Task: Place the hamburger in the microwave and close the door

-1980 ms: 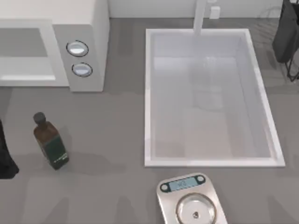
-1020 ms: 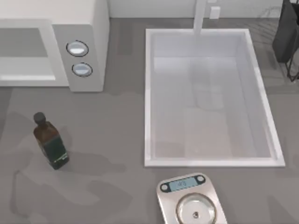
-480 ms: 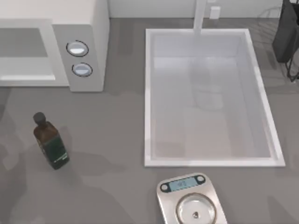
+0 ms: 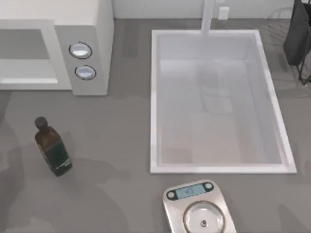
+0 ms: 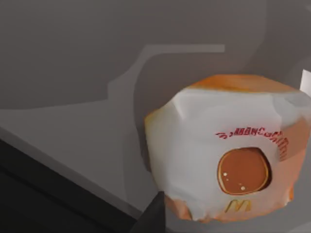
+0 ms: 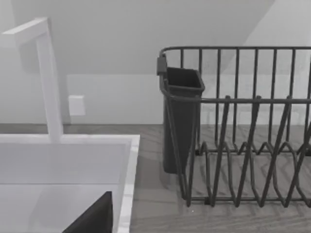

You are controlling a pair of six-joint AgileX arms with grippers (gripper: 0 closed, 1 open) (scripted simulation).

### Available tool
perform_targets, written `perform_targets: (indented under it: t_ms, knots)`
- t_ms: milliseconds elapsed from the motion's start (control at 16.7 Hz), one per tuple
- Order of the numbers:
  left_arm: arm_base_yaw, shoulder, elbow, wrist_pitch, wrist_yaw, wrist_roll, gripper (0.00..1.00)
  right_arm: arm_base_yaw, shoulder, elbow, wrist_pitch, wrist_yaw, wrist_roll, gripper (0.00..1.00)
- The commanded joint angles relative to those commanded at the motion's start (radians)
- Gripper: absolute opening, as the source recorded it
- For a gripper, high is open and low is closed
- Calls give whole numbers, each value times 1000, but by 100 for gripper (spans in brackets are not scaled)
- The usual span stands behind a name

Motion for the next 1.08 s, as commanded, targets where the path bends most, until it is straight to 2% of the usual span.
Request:
perform_targets:
  t_ms: [240, 720, 1020, 1080]
  knots:
    - [-13, 7, -22, 29, 1, -9, 100, 0, 0, 0, 0, 0, 0, 100]
    - [1, 143, -146, 288, 1, 3, 100, 0, 0, 0, 0, 0, 0, 100]
    - [2, 157, -158, 315, 1, 5, 100, 0, 0, 0, 0, 0, 0, 100]
    - [2, 157, -158, 315, 1, 5, 92, 0, 0, 0, 0, 0, 0, 100]
